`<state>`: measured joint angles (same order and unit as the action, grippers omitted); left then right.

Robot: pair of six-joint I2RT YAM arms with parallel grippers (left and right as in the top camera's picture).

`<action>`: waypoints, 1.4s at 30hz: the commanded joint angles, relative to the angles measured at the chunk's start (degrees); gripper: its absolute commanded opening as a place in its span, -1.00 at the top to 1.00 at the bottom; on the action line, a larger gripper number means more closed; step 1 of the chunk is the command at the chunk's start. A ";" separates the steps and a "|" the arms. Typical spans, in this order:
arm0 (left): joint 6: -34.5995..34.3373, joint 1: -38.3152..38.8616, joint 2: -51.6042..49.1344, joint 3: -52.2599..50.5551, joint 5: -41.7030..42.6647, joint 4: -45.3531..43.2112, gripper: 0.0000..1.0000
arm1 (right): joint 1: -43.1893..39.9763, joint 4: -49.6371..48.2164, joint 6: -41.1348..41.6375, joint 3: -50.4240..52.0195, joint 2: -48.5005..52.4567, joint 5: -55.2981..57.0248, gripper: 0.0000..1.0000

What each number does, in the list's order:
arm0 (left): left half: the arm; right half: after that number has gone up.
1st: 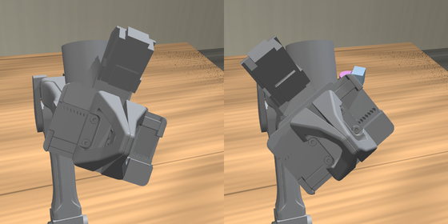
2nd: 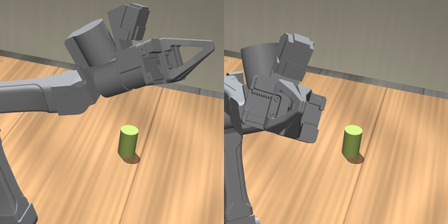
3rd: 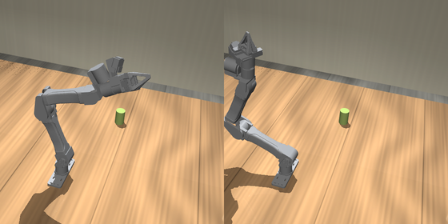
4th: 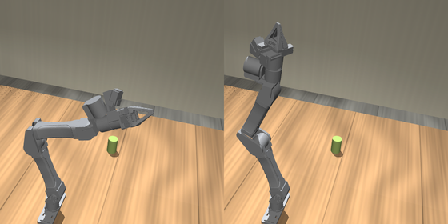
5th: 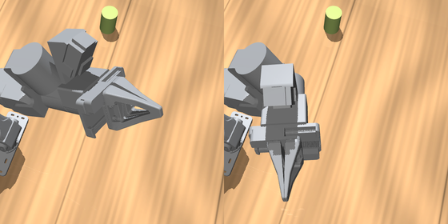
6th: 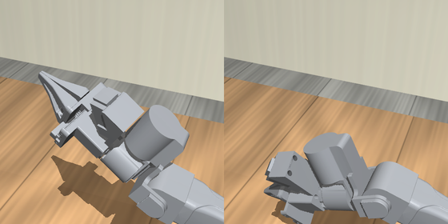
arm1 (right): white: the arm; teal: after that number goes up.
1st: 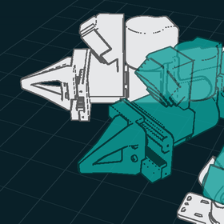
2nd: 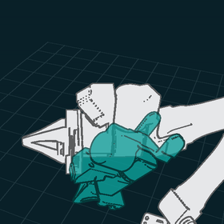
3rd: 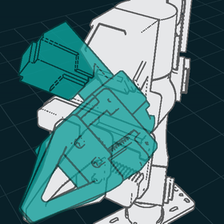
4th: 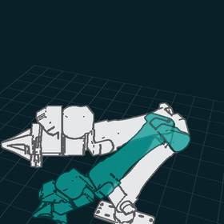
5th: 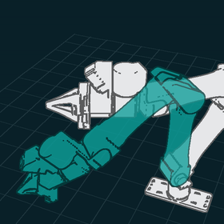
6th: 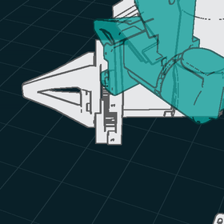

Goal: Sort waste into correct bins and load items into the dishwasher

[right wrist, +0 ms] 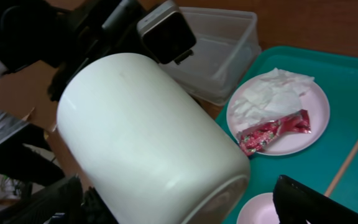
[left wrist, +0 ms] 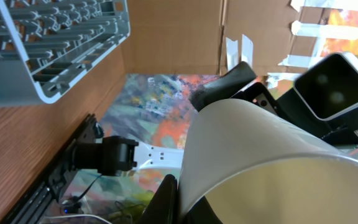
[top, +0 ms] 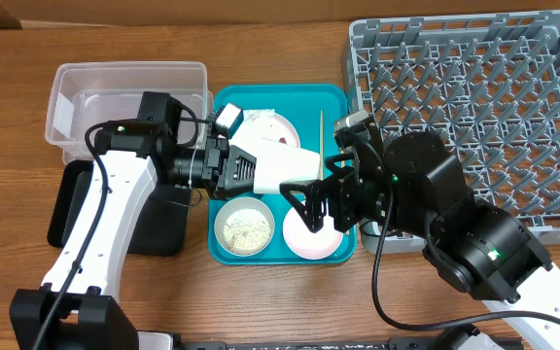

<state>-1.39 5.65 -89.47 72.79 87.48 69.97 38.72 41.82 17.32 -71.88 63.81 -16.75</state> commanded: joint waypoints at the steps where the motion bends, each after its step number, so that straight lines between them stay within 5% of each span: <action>1: 4.33 0.44 0.74 0.81 3.15 1.20 0.92 | 0.07 -1.95 -5.70 -0.98 -0.35 -8.39 -0.93; 9: 5.35 1.60 0.79 0.81 3.17 5.60 0.92 | 0.07 -2.99 -8.22 -0.98 -0.35 -13.46 -0.84; 18: 6.12 2.64 0.79 0.81 3.15 5.86 0.92 | 0.07 -4.13 -8.46 -0.98 -0.35 -15.98 -0.02; 22: 6.14 2.64 0.79 0.81 3.04 5.81 0.92 | 0.07 -4.04 -8.46 -0.98 -0.48 -15.96 -0.02; 25: 6.14 2.75 0.79 0.81 3.17 5.88 0.92 | 0.07 -4.04 -8.46 -0.98 -0.42 -15.93 -0.49; 30: 6.34 3.80 0.90 0.81 3.19 6.27 0.92 | 0.07 -3.69 -8.55 -0.98 1.05 -15.96 -0.62; 42: 7.61 3.32 1.07 0.81 3.15 6.23 0.91 | 0.07 -3.26 -8.85 -0.98 -0.07 -19.34 -0.01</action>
<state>4.93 9.21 -89.01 72.90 89.60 76.53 37.50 39.00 8.51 -71.81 65.12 -30.48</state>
